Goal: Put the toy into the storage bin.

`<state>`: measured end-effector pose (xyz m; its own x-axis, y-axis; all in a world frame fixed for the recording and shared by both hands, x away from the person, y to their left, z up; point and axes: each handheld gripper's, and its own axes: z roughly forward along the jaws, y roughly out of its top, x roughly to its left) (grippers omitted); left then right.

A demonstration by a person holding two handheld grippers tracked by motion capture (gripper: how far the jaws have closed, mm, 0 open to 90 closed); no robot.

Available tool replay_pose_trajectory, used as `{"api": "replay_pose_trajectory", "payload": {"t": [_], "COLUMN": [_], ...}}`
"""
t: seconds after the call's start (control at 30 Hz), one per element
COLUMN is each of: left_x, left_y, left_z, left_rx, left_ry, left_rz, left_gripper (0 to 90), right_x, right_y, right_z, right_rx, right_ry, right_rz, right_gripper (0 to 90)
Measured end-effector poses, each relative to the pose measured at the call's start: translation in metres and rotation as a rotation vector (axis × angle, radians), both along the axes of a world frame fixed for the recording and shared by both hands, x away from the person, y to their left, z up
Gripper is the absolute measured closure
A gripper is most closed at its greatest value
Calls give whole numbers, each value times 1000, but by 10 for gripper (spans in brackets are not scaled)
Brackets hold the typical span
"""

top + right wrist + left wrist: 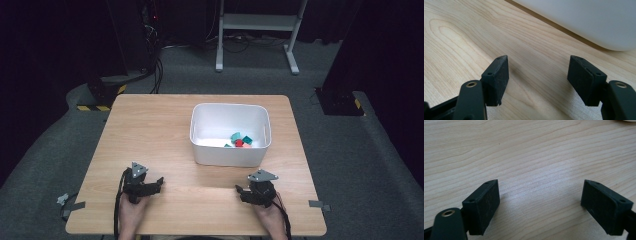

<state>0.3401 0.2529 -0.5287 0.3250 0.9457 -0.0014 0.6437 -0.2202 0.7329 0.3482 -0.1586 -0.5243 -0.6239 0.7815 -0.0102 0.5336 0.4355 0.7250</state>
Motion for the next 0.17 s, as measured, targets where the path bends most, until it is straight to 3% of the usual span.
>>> {"api": "replay_pose_trajectory", "payload": {"t": [0.17], "left_x": [0], "left_y": [0], "left_z": [0], "left_rx": [0], "left_ry": [0], "left_rz": [0], "left_gripper": [155], "right_x": [0], "right_y": [0], "right_z": [0], "right_rx": [0], "right_ry": [0], "right_rz": [1], "right_gripper": [332]}}
